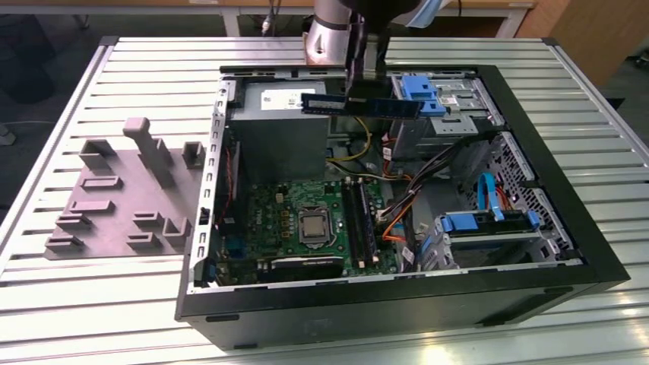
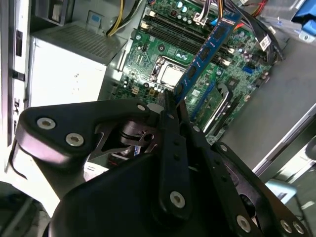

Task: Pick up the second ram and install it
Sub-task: 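Insert the second ram into the second slot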

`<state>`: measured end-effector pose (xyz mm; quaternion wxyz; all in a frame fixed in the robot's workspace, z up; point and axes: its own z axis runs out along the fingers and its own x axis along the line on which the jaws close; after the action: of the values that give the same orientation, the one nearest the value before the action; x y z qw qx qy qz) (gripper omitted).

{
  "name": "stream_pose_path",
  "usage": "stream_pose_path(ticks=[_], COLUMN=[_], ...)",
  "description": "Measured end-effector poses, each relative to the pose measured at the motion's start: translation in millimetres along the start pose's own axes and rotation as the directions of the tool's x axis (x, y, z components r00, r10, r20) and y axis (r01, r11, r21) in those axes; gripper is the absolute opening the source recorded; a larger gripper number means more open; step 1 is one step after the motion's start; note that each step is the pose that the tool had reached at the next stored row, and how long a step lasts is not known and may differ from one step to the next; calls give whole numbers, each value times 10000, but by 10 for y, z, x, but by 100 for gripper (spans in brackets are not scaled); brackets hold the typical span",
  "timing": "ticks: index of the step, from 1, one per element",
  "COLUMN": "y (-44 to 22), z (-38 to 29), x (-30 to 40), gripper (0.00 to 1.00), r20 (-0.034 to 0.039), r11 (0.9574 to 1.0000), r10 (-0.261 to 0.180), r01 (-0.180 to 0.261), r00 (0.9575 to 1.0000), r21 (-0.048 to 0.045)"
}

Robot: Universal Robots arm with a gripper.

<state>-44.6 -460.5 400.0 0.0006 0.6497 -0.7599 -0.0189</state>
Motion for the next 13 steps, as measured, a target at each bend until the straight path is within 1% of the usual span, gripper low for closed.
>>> stream_pose_path(ticks=[3, 6, 9, 11, 13], y=[0, 0, -1, -1, -1], z=[6, 13, 21, 26, 30], x=[0, 0, 0, 1, 1], gripper=[14, 14, 14, 14, 14], r20=[9, 18, 26, 30, 22], r11=[9989, 9954, 9889, 9828, 9773], r10=[471, 957, 1487, 1848, 2116], r01=[-471, -957, -1487, -1848, -2116], r00=[9989, 9954, 9889, 9828, 9774], r21=[12, 23, 37, 46, 58])
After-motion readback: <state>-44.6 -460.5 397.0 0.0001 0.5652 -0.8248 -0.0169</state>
